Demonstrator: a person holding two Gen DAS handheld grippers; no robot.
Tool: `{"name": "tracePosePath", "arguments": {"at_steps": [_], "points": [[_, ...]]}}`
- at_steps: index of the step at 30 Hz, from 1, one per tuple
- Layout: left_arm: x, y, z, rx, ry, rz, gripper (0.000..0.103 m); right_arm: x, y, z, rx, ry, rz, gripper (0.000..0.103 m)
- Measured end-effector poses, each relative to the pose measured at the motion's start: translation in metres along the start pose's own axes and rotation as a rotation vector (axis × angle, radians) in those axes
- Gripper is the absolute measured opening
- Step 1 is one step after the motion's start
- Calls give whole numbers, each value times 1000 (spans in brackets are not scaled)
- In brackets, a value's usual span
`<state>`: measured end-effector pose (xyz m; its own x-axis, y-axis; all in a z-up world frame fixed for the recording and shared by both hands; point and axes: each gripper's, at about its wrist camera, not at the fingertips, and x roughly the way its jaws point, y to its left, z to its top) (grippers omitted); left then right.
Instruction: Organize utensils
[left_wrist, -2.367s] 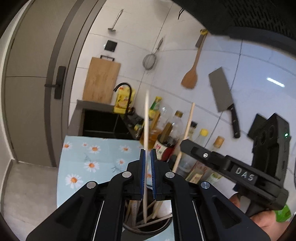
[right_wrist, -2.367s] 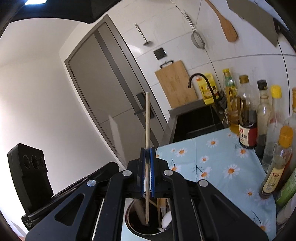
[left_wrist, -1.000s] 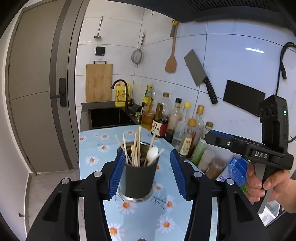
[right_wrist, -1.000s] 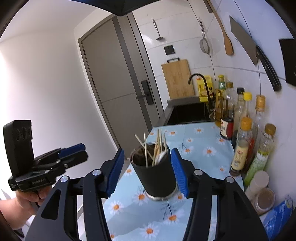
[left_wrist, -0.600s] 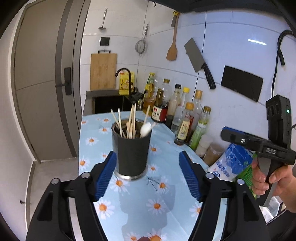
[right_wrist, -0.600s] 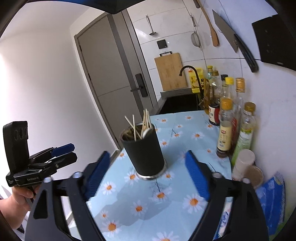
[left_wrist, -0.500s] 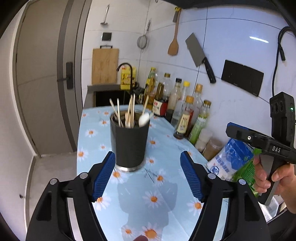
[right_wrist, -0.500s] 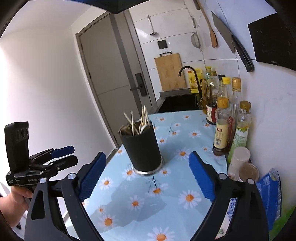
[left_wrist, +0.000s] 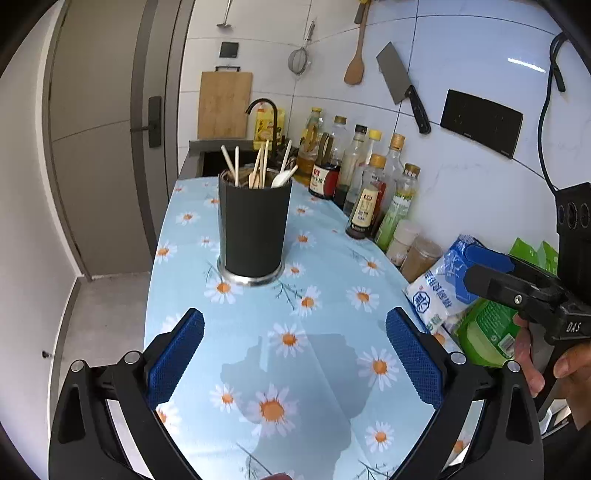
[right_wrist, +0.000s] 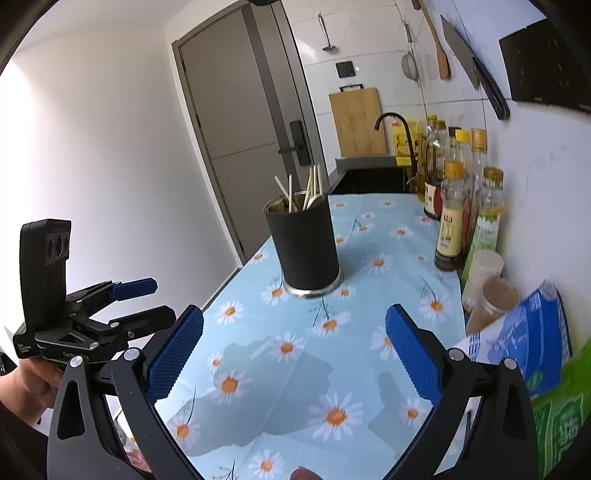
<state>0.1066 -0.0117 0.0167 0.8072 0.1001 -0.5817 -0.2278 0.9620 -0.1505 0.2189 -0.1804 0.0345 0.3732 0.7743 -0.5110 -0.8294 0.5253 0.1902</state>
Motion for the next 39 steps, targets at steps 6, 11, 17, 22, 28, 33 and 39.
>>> {"name": "tracePosePath", "arguments": {"at_steps": [6,11,17,22,28,33,39], "points": [[-1,-2,-13,-6,17,19,96,-1,2,-12,-5,27,-17,98],[0,0,-19,-18,39,32,96,0,3,-20,-12,42,-42,98],[3,1,-25,-26,60,42,96,4,4,-25,-6,67,-44,98],[7,0,-25,-15,73,39,96,6,5,-26,-8,68,-37,98],[11,1,-23,-2,87,43,96,10,4,-25,-1,76,-39,98],[14,2,-22,-3,96,48,96,12,0,-24,4,83,-37,98],[18,2,-24,-5,119,50,96,16,-2,-25,4,97,-34,98]]}}
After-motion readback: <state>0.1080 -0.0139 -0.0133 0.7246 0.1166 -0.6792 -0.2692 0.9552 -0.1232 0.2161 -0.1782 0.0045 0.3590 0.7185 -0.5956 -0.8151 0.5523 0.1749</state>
